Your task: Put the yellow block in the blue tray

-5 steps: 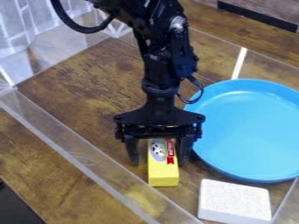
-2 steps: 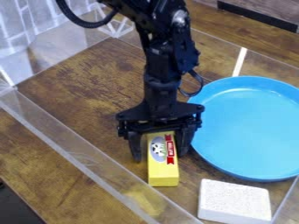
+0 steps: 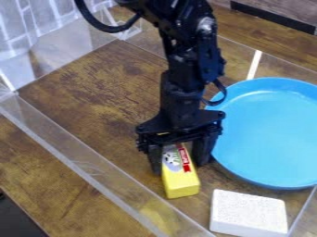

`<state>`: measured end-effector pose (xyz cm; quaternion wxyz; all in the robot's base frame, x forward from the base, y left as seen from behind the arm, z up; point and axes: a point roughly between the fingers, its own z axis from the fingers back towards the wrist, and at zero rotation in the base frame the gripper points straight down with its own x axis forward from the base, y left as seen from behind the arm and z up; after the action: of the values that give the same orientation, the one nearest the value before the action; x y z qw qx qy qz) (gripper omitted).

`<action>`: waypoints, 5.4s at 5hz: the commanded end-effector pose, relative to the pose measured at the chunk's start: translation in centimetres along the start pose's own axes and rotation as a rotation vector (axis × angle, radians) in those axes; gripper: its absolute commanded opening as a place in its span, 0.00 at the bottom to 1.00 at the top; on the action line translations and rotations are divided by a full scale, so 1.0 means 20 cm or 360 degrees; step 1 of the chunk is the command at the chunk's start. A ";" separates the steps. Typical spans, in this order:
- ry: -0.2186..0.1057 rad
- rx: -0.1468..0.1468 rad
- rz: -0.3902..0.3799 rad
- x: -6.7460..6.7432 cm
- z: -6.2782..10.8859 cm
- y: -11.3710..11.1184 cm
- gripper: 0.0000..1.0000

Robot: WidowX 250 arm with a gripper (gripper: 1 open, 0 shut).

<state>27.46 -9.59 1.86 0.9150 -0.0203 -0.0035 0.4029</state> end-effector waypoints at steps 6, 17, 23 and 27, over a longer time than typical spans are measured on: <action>-0.0052 -0.0006 -0.0185 0.13 0.08 -0.08 0.00; -0.0059 -0.0147 -0.0889 0.07 0.46 -0.22 0.00; -0.0059 -0.0103 -0.1160 -0.04 0.24 -0.20 0.00; -0.0104 -0.0074 -0.1017 0.04 0.18 -0.32 1.00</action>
<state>31.70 -13.39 4.41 0.9955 -0.0169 -0.0266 0.0897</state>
